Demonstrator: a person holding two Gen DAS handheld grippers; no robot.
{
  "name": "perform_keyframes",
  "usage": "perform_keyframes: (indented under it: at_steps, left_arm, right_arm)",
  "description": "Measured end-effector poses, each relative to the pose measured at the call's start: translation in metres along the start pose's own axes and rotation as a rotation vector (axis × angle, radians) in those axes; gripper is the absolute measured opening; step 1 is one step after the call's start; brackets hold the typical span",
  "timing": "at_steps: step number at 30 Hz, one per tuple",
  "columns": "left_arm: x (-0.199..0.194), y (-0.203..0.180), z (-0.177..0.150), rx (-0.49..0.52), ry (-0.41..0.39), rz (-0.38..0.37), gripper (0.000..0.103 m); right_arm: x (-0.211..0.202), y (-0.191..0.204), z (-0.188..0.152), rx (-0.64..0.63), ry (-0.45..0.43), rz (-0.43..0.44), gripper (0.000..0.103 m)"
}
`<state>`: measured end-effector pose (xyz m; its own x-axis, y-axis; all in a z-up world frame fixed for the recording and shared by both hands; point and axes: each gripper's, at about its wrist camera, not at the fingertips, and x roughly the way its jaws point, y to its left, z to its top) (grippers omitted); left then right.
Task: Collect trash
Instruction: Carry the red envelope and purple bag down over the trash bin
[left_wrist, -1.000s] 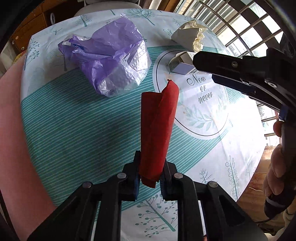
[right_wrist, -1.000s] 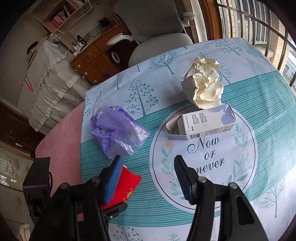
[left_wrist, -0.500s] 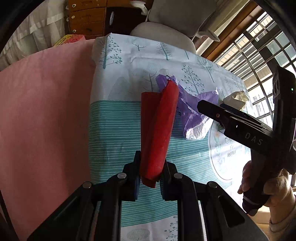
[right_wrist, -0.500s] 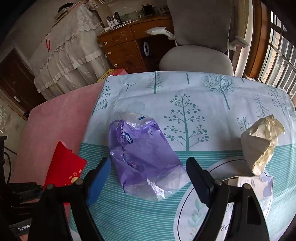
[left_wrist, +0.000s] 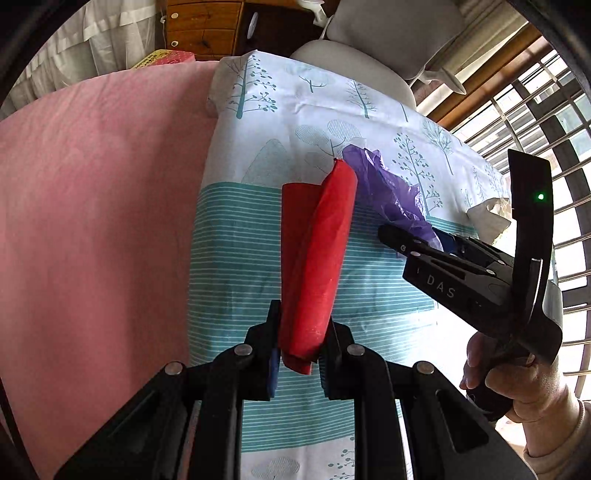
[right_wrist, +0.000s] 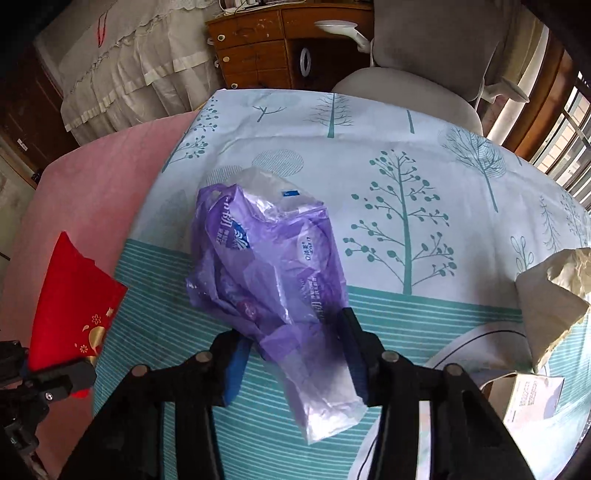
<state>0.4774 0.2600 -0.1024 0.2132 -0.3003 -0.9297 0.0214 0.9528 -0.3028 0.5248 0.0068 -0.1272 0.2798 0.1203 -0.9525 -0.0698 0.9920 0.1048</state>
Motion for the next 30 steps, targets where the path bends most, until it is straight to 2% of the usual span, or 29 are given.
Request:
perform_keyframes:
  at_steps: [1, 4, 9, 13, 19, 25, 30]
  left_arm:
    - [-0.002, -0.001, -0.002, -0.001, -0.002, 0.001, 0.015]
    - [-0.011, -0.009, -0.011, 0.002, -0.018, 0.006, 0.015]
    - [-0.034, -0.031, -0.040, 0.005, -0.054, 0.003, 0.014]
    - [-0.053, -0.059, -0.074, 0.018, -0.081, 0.010, 0.015]
    - [-0.080, -0.117, -0.147, 0.030, -0.130, 0.031, 0.015]
    - [-0.102, -0.187, -0.239, 0.028, -0.174, 0.028, 0.015]
    - [-0.110, -0.236, -0.319, 0.018, -0.163, 0.025, 0.015]
  right_arm:
    - [-0.004, -0.004, -0.002, 0.021, -0.002, 0.028, 0.031]
    - [-0.021, -0.012, -0.010, 0.059, -0.017, 0.067, 0.022]
    - [-0.069, -0.020, -0.042, 0.085, -0.058, 0.142, 0.018]
    - [-0.114, -0.029, -0.085, 0.095, -0.088, 0.194, 0.017]
    - [-0.174, -0.056, -0.173, 0.088, -0.107, 0.270, 0.015]
    - [-0.230, -0.098, -0.269, 0.050, -0.135, 0.328, 0.013]
    - [-0.267, -0.128, -0.340, 0.036, -0.137, 0.355, 0.012]
